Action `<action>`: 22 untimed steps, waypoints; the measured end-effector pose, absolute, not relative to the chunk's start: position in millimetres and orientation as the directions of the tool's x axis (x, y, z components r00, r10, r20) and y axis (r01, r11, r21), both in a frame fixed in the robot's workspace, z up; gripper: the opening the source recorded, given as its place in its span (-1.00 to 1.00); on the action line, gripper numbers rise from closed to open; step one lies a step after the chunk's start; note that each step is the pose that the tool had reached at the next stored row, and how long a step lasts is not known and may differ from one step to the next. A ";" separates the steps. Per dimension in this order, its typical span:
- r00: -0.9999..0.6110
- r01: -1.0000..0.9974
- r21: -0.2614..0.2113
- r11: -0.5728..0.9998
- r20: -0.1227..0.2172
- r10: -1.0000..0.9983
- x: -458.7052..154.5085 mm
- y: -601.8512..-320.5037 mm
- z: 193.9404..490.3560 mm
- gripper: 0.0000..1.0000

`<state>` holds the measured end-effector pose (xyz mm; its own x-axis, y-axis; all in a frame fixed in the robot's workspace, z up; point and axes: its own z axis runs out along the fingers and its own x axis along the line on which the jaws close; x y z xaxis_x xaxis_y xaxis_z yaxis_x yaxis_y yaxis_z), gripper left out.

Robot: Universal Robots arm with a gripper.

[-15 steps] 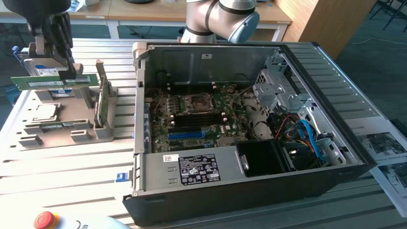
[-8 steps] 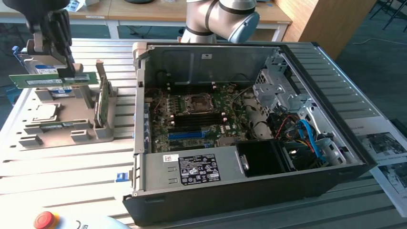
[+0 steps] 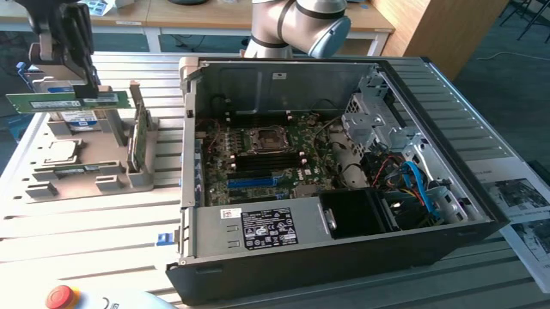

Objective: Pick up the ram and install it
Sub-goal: 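Pick up the ram and move it above insertion slot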

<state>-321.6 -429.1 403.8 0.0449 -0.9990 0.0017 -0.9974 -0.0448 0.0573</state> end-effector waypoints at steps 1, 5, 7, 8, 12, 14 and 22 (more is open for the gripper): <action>0.045 -0.997 0.057 -0.045 0.002 -0.999 -321.6 -429.1 404.2 -0.76; 0.045 -0.997 0.058 -0.045 0.002 -0.999 -321.5 -429.1 404.3 -0.76; 0.045 -0.997 0.058 -0.045 0.002 -0.999 -321.1 -429.2 404.4 -0.76; 0.045 -0.997 0.058 -0.045 0.002 -0.999 -320.4 -429.3 404.5 -0.76; 0.045 -0.997 0.059 -0.045 0.002 -0.999 -314.8 -430.5 404.4 -0.76; 0.045 -0.997 0.060 -0.045 0.002 -0.999 -310.7 -431.3 404.4 -0.76; 0.036 -0.997 0.063 -0.036 0.002 -0.999 -298.0 -432.7 404.3 -0.76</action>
